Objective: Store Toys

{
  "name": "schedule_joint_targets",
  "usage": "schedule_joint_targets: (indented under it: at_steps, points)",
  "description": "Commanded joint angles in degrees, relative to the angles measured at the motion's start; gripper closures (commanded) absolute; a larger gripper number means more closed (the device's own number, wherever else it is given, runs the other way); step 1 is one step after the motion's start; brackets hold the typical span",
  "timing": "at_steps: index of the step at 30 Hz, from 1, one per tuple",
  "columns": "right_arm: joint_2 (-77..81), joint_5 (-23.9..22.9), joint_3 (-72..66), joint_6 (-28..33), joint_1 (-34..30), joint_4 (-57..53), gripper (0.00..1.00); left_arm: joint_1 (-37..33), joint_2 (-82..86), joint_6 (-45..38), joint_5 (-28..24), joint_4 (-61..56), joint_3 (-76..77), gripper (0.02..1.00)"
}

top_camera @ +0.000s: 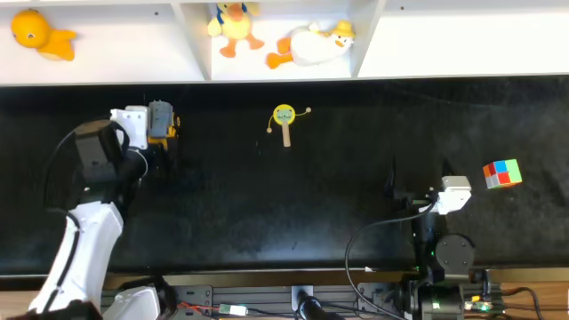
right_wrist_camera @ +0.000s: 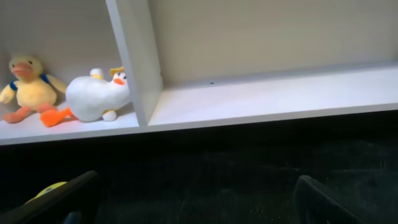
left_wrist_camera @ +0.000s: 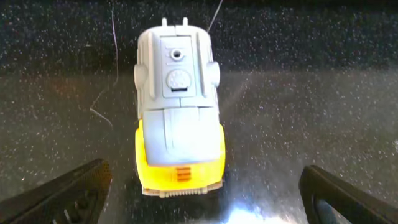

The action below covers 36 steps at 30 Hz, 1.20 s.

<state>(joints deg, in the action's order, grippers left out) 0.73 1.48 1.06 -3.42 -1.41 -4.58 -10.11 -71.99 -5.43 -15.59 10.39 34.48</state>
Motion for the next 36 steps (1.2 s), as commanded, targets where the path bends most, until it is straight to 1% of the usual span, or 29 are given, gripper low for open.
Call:
schedule_joint_targets:
  at_steps: [1,8,14,17,19,29,36]
  points:
    - [-0.52,0.17,-0.79,-0.46,-0.11,0.15,0.005,0.22,-1.57,1.46,0.28,-1.18,-0.11,0.031]
    - [-0.52,0.17,-0.79,-0.46,-0.11,0.15,0.005,0.22,-4.28,2.56,1.55,-3.37,0.15,0.042]
    - [-0.52,0.20,-0.79,-0.46,-0.11,0.15,0.005,0.22,-5.70,2.54,1.60,-5.09,0.15,0.099]
    - [-0.52,0.20,-0.79,-0.46,-0.11,0.15,0.005,0.22,-6.05,2.56,1.57,-5.88,0.15,0.174]
    - [-0.52,0.17,-0.79,-0.46,-0.11,0.15,0.005,0.22,-6.21,2.56,1.57,-6.05,0.15,0.277]
    - [-0.52,0.17,-0.79,-0.46,-0.11,0.15,0.005,0.22,-6.27,2.54,1.57,-5.92,0.15,0.511]
    - [-0.52,0.17,-0.79,-0.46,-0.11,0.15,0.005,0.22,-6.25,2.54,1.55,-5.90,0.15,0.586]
